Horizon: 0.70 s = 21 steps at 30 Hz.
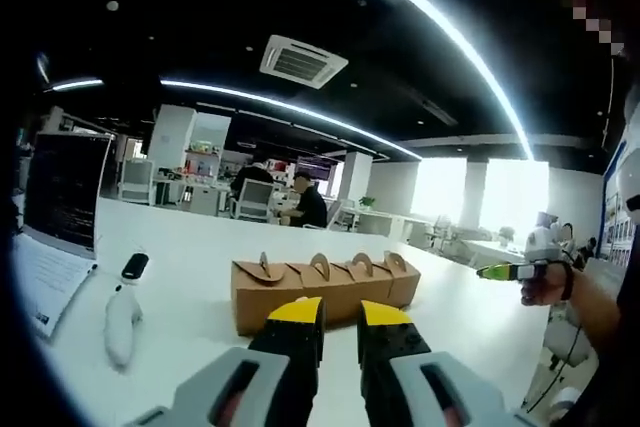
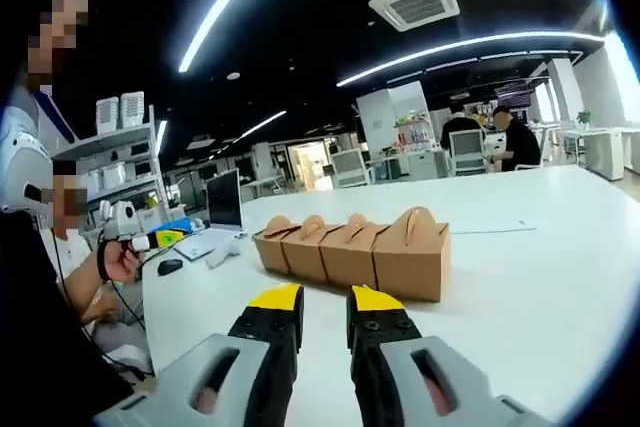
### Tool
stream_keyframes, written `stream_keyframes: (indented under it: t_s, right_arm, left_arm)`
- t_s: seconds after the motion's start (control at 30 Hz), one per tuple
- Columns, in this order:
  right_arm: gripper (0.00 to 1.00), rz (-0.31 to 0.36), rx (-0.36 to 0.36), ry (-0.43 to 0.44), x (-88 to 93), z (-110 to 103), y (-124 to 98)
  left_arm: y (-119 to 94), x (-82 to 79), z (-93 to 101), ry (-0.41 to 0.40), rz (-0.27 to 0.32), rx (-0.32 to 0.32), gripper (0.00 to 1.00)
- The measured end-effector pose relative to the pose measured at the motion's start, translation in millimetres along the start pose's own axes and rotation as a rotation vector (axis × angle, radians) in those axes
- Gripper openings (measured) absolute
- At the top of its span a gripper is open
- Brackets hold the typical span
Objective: Pick up one paper box from the group, open the paper box, and remove the item inside
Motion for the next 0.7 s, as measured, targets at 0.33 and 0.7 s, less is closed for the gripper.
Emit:
stream_keyframes:
  t_s: [0.33, 0.7]
  right_arm:
    - [0.18, -0.067, -0.029, -0.068, 8.1, -18, -1]
    - [0.19, -0.123, -0.038, -0.111, -2.9, -12, 13]
  left_arm:
    - [0, 11.7, -0.6, -0.011, -0.016, 0.000, 0.17]
    - [-7, 19.6, 2.4, -0.044, -0.021, -0.021, 0.20]
Point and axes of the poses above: the point that each gripper's makers call its tool centre point, and the gripper's own axes: y roughly forward along the fingers, z roughly to its right, x roughly out of its underside, the point moved 6 cm from there along -y, roughly backward along the fingers, and after that the axes turned 3 degrees about z, right-handed, at the moved point
